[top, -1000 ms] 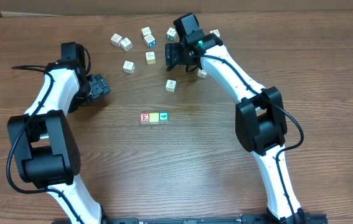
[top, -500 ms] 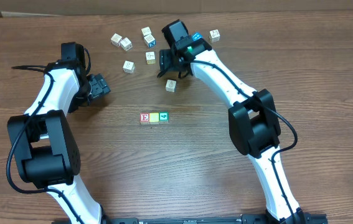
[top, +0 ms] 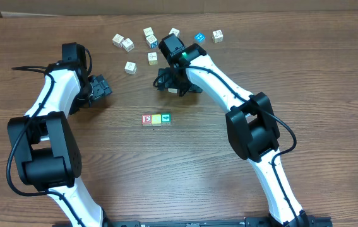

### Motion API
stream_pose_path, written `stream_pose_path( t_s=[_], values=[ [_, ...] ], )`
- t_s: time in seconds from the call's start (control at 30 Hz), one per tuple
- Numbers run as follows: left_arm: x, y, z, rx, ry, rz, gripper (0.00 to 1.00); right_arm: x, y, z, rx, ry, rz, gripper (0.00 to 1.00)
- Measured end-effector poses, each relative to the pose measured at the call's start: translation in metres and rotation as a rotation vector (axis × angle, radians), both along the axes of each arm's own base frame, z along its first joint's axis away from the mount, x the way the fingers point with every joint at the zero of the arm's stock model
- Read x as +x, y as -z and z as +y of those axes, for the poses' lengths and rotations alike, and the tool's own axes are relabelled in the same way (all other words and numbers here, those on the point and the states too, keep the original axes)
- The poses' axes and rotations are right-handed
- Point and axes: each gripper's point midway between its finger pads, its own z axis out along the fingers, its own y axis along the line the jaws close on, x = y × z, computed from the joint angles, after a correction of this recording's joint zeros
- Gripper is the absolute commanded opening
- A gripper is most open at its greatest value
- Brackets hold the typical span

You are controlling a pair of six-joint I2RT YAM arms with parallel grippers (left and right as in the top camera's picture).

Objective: Form a horizontal line
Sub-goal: 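Lower the right gripper and grasp the white M block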

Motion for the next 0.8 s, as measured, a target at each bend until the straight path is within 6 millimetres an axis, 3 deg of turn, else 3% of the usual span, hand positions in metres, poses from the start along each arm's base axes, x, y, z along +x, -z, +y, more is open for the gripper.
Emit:
stream_pose_path(
  t_s=[0.2, 0.23, 0.43, 0.63, 0.8],
  values=[
    [0.0, 0.0, 0.0, 0.0, 0.0, 0.0, 1.0, -0.006, 0.0, 0.005, 0.024, -0.001, 0.024, 0.58],
    [0.0, 0.0, 0.0, 0.0, 0.0, 0.0, 1.0, -0.006, 0.001, 0.005, 0.025, 0.001, 0.027, 0.56],
    [0.0, 0.0, 0.0, 0.0, 0.0, 0.0, 1.0, -0.007, 0.001, 0.006, 0.027, -0.003, 0.032, 0.53],
    [0.0, 0.0, 0.0, 0.0, 0.0, 0.0, 1.0, -0.003, 0.001, 0.004, 0.015, 0.002, 0.01, 0.61],
    [0.0, 0.0, 0.0, 0.0, 0.0, 0.0, 1.0, 0.006, -0.002, 0.008, 0.038, 0.031, -0.024, 0.49]
  ],
)
